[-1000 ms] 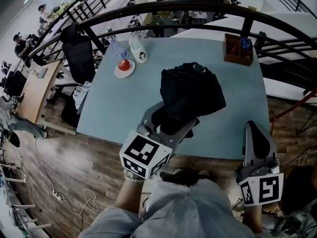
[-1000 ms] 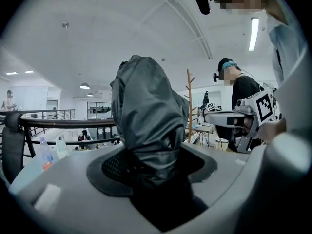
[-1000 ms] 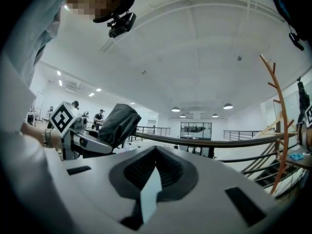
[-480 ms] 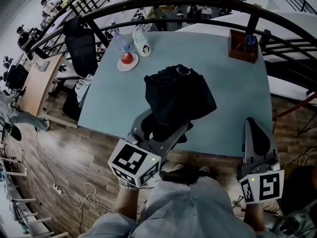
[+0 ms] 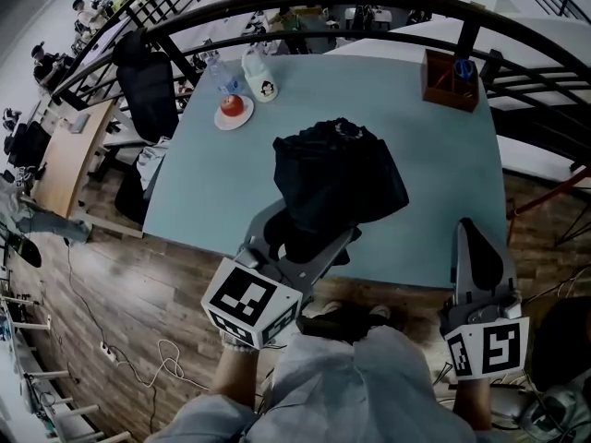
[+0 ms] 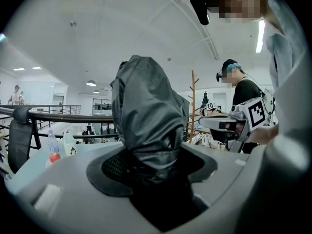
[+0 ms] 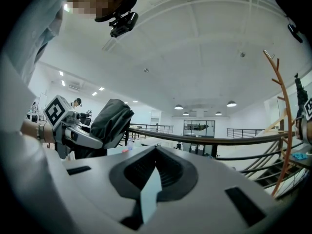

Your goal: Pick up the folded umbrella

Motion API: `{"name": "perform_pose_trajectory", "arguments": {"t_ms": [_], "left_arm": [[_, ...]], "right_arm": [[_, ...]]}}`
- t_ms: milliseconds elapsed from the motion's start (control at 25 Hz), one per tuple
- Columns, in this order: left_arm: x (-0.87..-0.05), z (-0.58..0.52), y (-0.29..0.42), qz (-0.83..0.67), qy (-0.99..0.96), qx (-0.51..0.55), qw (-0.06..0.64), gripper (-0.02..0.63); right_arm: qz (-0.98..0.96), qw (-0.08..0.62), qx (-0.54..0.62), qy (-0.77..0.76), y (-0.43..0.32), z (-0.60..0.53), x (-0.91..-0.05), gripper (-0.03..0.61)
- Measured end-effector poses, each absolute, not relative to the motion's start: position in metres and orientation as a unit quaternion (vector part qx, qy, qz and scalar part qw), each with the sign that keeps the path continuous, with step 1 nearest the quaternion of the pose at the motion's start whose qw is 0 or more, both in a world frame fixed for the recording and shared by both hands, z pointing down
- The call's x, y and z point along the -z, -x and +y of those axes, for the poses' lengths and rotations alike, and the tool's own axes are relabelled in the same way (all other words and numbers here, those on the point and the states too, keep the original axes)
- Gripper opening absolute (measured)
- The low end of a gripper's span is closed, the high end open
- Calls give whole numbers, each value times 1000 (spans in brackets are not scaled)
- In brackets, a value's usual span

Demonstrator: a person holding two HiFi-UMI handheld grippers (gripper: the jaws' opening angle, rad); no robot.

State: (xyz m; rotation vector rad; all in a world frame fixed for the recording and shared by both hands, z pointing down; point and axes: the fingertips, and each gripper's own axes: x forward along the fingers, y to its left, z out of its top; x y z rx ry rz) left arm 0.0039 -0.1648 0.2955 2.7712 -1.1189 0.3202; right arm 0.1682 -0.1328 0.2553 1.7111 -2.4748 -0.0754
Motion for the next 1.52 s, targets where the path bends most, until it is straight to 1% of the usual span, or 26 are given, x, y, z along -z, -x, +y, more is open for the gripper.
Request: {"name": "perform_pose_trajectory", "arguments": {"t_ms": [600,1520], "left_arm": [[-298,-165,-25,-352,-927,-106,77,287],[-306,-164,-29,-348,-927,-116,85,287]], "right_arm": [[-810,72,20,-582,-186,-127,-260,-3],[-806,77,24,-587,-189,-127,-257,-3]]}}
